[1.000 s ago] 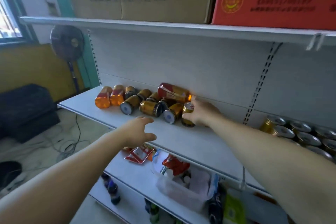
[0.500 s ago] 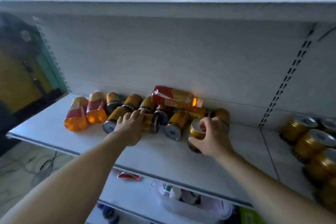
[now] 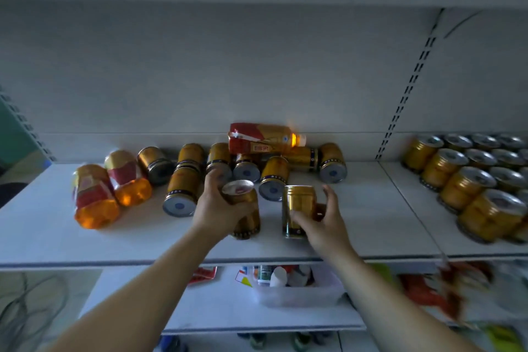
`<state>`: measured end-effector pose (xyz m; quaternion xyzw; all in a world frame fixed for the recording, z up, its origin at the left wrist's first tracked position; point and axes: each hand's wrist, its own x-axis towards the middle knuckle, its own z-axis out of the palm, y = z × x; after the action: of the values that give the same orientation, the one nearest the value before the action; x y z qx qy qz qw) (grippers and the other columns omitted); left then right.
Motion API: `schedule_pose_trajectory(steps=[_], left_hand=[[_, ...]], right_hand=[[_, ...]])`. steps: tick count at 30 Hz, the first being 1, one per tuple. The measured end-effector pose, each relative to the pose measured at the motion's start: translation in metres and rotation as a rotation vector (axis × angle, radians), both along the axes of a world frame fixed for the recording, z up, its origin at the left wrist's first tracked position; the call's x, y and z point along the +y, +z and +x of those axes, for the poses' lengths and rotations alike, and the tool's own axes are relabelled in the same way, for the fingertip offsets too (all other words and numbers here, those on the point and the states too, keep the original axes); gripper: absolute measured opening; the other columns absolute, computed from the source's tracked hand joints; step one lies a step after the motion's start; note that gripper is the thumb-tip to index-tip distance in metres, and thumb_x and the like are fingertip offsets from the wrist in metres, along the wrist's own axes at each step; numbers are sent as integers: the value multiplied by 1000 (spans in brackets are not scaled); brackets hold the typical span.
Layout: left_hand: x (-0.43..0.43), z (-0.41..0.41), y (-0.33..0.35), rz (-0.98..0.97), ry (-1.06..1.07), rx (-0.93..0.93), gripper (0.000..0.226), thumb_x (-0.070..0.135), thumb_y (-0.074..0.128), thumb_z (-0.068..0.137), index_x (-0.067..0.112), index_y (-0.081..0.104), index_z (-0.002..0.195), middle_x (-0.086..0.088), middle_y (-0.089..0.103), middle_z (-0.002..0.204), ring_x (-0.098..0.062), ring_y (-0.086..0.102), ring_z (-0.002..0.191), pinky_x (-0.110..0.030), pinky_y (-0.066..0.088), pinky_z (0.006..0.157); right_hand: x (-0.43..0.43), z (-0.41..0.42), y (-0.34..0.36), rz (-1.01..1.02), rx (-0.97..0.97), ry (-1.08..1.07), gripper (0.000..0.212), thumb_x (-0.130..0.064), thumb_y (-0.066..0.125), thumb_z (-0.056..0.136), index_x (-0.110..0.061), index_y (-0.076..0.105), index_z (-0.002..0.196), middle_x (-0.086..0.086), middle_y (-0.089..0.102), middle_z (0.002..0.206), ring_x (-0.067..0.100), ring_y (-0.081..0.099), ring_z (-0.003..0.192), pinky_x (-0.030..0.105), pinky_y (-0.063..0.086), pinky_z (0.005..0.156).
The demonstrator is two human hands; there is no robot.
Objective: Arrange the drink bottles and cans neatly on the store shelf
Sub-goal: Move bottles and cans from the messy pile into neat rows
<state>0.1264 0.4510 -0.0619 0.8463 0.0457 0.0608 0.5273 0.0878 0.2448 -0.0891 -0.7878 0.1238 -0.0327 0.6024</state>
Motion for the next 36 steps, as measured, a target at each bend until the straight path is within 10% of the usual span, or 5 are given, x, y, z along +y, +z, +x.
schedule_pose_trajectory(steps=[10,13,20,24,36], left_hand=[[-22,-24,-17,-635,-162,163,40,7,64,86,29,50,116,-13,60,116,-22,62,100,-32,54,76],[-36,-28,-3,-1009,-59,415,26,35,48,95,19,55,114,-20,64,107,-32,64,91,-43,56,69],[-74,-21,20,-1312,-109,527,52,47,50,83,6,58,114,-22,64,96,-35,61,85,-47,48,83],[-98,-29,26,-1215,-232,498,48,18,53,76,14,50,124,-22,60,104,-37,59,89,-47,50,79],[-251,-84,43,-686,-771,363,60,1,57,87,43,42,127,-4,57,117,-25,62,100,-46,57,76]], right_hand=[[3,-9,7,343,79,-54,16,-26,55,95,-16,63,105,15,69,95,25,66,84,32,51,70],[-14,-11,17,848,194,-46,41,-42,52,90,-8,59,112,19,68,89,30,63,80,38,49,74],[-53,-7,34,973,196,20,94,-41,90,45,-7,53,125,23,67,89,36,64,83,44,52,74],[-74,-31,38,1035,180,-98,115,-40,96,25,-8,53,126,22,68,93,34,66,79,41,51,72],[-191,-174,66,936,-231,-653,38,-31,63,77,-12,57,109,15,65,84,29,62,73,41,49,71]])
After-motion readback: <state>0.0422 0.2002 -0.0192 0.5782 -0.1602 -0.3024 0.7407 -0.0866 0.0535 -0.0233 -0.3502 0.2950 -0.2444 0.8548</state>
